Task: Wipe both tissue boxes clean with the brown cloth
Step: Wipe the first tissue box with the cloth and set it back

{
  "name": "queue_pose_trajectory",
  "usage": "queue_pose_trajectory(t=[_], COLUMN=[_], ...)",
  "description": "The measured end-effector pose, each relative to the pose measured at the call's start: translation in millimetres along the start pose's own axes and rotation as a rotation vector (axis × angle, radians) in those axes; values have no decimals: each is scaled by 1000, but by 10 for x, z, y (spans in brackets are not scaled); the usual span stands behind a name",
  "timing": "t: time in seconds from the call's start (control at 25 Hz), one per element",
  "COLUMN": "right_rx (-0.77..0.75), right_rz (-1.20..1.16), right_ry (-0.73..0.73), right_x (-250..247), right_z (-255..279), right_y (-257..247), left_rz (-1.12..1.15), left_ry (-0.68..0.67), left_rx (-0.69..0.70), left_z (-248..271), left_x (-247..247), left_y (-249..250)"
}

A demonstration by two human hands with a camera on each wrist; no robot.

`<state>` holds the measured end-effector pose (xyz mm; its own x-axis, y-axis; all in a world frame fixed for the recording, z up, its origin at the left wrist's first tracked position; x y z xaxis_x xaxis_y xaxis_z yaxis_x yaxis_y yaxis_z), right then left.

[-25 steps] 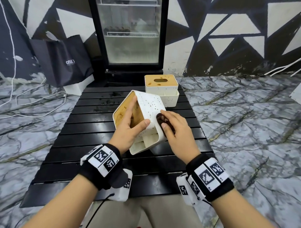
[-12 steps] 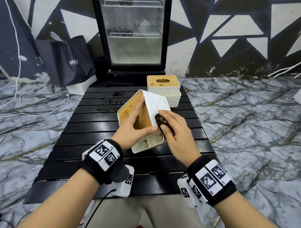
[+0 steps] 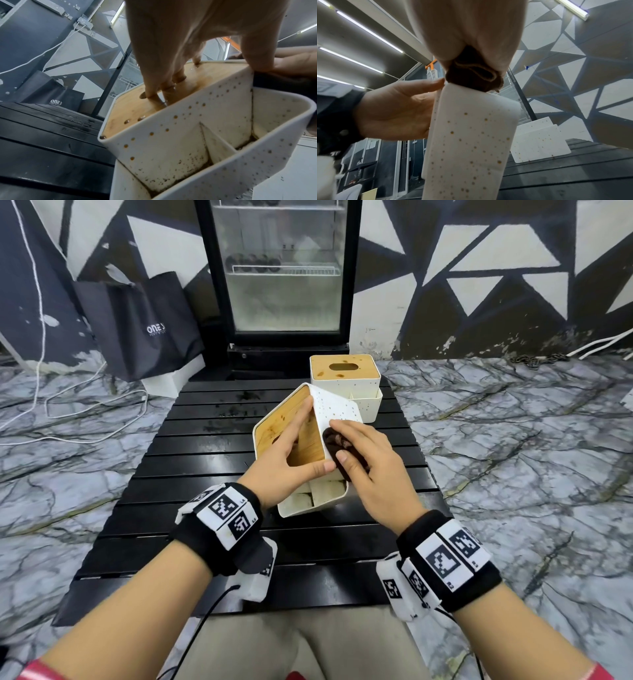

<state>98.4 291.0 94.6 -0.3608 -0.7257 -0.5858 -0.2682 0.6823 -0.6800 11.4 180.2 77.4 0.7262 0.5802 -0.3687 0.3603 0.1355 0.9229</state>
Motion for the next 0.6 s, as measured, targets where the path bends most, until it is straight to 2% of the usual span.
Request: queue_pose_trajectory(t=[0.12,0.32,0.6], right_rx=[38,-40,44], right_rz=[-10,-13,-58], right_ry=[28,12,69], right_x=[-6,57,35], right_z=[13,35,123], right_y=[43,-76,90], left_rz=[-4,8,43], left_ry=[1,-10,66], left_rx=[-5,-4,-2], left_z=[3,26,79], left_x=[-12,4,1], left_y=[-6,-27,1])
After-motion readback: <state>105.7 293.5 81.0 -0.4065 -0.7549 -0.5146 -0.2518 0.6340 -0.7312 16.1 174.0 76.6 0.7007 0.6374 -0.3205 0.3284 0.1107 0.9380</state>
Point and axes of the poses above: each hand's wrist, its own z-axis away from the middle knuckle, its own x-axis out of the palm, y = z × x, the point moved 7 cm from there along -z, towards the middle knuckle, and after that the axes turned 7 degrees about -y, right-handed, at the moved point
